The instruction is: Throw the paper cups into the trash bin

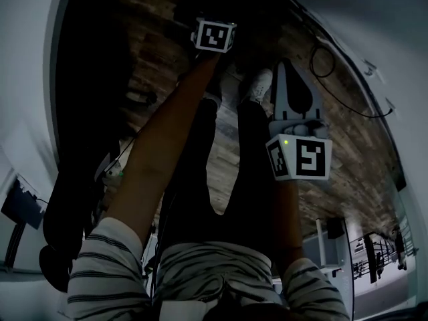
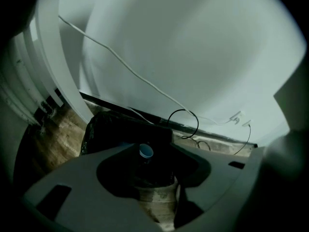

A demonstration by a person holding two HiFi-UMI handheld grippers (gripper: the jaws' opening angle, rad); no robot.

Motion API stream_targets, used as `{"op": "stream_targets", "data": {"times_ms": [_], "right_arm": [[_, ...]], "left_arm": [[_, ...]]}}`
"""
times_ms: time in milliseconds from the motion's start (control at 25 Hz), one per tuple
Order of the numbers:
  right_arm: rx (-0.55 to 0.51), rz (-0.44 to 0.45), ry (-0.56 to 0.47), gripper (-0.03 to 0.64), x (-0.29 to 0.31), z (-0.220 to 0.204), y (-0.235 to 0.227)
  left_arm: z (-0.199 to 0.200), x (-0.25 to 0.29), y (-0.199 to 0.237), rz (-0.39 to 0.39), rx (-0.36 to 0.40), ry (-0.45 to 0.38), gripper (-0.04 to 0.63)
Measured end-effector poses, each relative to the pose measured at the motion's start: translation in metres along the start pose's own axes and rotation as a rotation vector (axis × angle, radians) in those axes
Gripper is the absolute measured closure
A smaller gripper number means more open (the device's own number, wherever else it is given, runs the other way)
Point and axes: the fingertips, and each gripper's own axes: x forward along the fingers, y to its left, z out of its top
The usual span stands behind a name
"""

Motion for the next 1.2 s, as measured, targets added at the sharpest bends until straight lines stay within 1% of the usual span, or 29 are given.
{"op": "stream_targets", "data": {"times_ms": [120,400,560,680,840,1040,1200], "right_arm": [[-0.011,0.007,-0.008,0.607,-0.008,0.012,0.006],[-0.036,0.026,-0.021,0.607,-0.023,0.038,0.025],[-0.053,0.037,-0.008,0.607,-0.027,0.045,0.032],[-0.055,0.039,-0.008,0.607,-0.031,0.055,0.038],[-0.069,0.054,-0.008,0.607,-0.039,0.071,0.049],[-0.078,0.058,-0.007,0.607,-0.052,0.089,0.058],[-0.079,0.053,-0.014,0.607,-0.057,0.103,0.059]], "left_arm": [[0.0,-0.024,-0.009,-0.024,-0.059,-0.029,0.413],[0.011,-0.071,-0.017,-0.025,-0.072,-0.1,0.439],[0.021,-0.103,-0.021,-0.039,-0.143,-0.15,0.442],[0.025,-0.126,-0.022,-0.033,-0.175,-0.174,0.469],[0.031,-0.157,-0.02,-0.018,-0.155,-0.202,0.494],[0.042,-0.204,-0.024,-0.038,-0.158,-0.269,0.52],[0.055,-0.235,-0.031,-0.035,-0.153,-0.322,0.54]]}}
